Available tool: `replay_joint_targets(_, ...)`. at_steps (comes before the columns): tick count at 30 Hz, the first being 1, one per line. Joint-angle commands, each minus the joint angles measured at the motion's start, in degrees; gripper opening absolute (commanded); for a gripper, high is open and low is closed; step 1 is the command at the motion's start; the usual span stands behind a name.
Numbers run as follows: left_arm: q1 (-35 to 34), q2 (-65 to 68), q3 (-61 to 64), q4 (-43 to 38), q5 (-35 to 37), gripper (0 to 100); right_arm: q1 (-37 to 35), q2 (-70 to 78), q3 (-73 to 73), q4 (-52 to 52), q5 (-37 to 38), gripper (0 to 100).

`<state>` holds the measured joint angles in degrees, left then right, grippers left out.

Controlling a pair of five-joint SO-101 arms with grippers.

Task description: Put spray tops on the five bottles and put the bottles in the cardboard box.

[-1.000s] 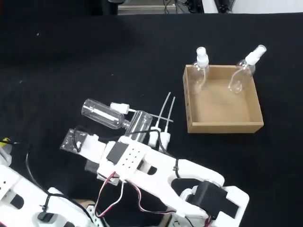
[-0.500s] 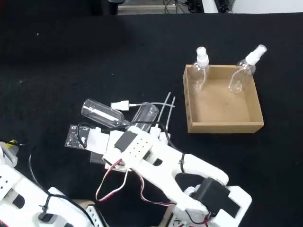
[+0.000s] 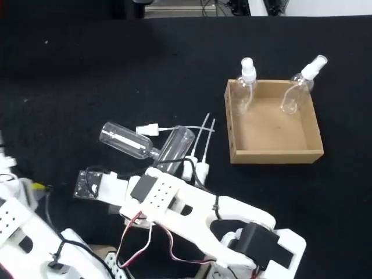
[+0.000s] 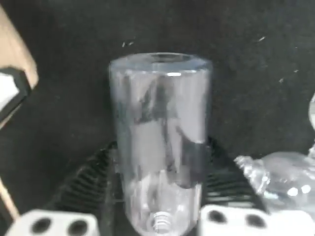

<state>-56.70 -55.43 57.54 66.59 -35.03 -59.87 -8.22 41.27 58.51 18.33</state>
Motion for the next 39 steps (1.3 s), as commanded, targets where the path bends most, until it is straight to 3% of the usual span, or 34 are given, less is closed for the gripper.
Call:
replay_joint_targets(1,4.70,-0.88,-1.36,1.93,-1.58,30,-0.26,-5.49,-4.26,4.40,-0.35,32.7)
replay_joint_targets(9,8.66,-0.88,-1.45,1.93,-1.67,30,2.02,-21.49,-4.35,14.59,-0.18,32.5)
replay_joint_targets(17,17.01,-0.88,-4.44,4.75,-1.67,30,18.73,-35.12,-3.91,24.00,0.79,30.2)
replay_joint_targets(24,16.48,-0.88,-5.32,6.68,-1.67,30,11.52,-36.44,-1.80,25.76,2.73,28.6)
replay_joint_targets(28,9.27,-0.88,-5.58,6.33,-1.67,30,9.93,-36.44,6.20,16.44,-3.43,28.6)
replay_joint_targets(32,6.02,-0.44,-4.70,5.10,-1.67,30,8.70,-36.79,15.25,8.35,-4.66,28.6)
replay_joint_targets(35,7.60,-0.53,-2.24,4.13,-1.41,30,4.31,-36.88,18.51,7.12,-4.66,28.6)
replay_joint_targets(39,15.16,-0.88,2.86,3.87,-1.41,30,2.73,-36.88,20.53,7.30,-4.22,28.6)
